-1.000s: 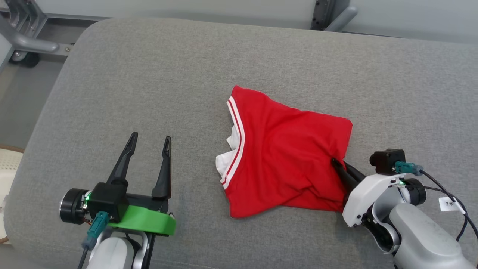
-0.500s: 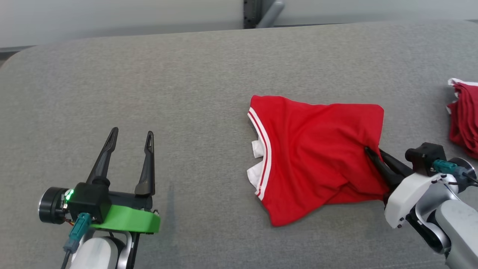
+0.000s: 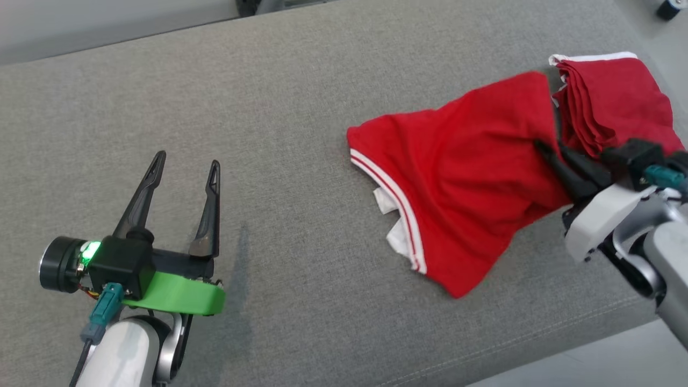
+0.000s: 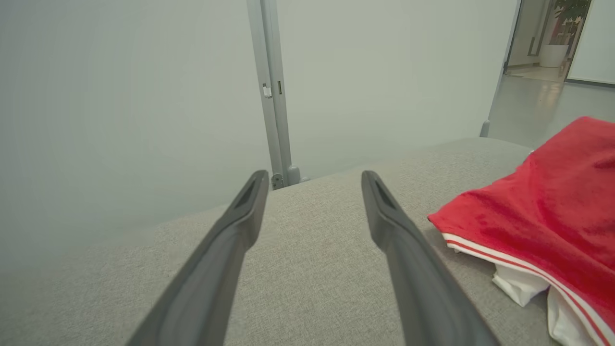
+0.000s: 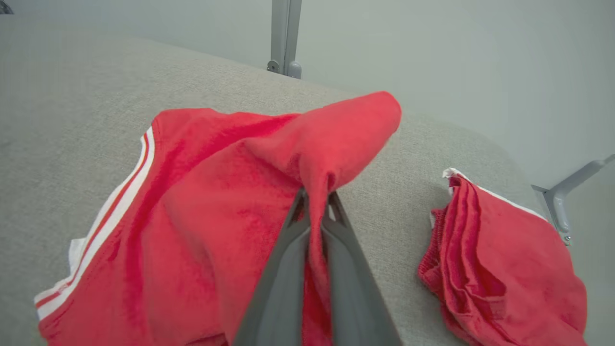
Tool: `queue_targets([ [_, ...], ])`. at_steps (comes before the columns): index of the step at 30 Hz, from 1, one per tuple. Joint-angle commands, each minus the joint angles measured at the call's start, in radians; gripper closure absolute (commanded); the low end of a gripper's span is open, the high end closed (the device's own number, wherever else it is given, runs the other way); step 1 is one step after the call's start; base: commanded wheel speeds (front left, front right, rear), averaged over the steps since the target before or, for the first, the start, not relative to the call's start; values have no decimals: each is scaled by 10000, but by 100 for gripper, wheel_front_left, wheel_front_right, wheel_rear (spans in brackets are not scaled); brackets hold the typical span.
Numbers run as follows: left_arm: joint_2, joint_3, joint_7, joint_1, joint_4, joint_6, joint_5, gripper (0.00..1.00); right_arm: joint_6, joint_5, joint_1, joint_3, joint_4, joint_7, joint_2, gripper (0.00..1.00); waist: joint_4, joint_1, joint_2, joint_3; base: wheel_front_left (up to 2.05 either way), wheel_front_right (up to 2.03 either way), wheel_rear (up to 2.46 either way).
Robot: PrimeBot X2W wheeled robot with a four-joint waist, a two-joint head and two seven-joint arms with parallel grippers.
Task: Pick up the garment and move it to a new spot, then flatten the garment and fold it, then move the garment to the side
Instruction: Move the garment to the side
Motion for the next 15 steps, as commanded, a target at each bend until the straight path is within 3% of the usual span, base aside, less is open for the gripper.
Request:
queue_targets([
  [1,114,-8,24,-235,-62,-50,129,0,-16,80,-343,13,139,-141,-121,100,-545,0,0,759,0,0,0],
  [12,198,-327,194,-812,-328,-182,285,0,-16,748,-1538,-1315,1665,-697,-2380,100,-153,0,0,1823,0,0,0],
  [15,232,-397,212,-987,-353,-248,330,0,-16,980,-1648,-1668,2110,-728,-2639,100,19,0,0,2095,0,0,0],
])
